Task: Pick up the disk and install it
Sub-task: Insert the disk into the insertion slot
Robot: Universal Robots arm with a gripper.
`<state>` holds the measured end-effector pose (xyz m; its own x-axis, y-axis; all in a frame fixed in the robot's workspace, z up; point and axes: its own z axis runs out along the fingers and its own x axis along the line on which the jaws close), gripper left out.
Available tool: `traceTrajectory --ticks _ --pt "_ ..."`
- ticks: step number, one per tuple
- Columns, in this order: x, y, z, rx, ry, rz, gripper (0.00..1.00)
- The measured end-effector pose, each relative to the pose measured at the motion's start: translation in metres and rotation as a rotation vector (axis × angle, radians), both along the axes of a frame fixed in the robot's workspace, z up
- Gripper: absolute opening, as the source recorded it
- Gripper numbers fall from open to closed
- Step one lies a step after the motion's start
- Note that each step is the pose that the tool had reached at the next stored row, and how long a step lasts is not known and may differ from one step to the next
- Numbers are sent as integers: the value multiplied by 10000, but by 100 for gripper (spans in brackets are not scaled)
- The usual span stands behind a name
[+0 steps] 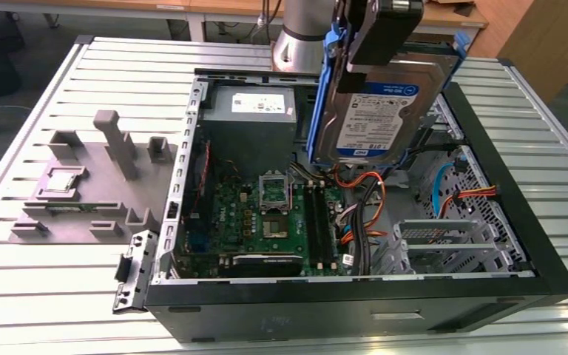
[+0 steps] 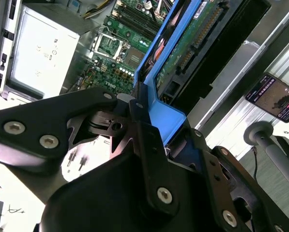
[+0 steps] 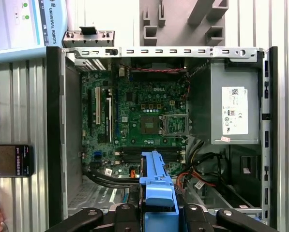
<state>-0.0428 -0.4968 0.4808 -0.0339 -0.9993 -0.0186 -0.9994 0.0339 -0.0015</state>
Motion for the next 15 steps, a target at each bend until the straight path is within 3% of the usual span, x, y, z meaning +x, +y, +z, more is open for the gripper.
traceTrajectory --ticks 15 --pt "0 -25 0 0 0 0 36"
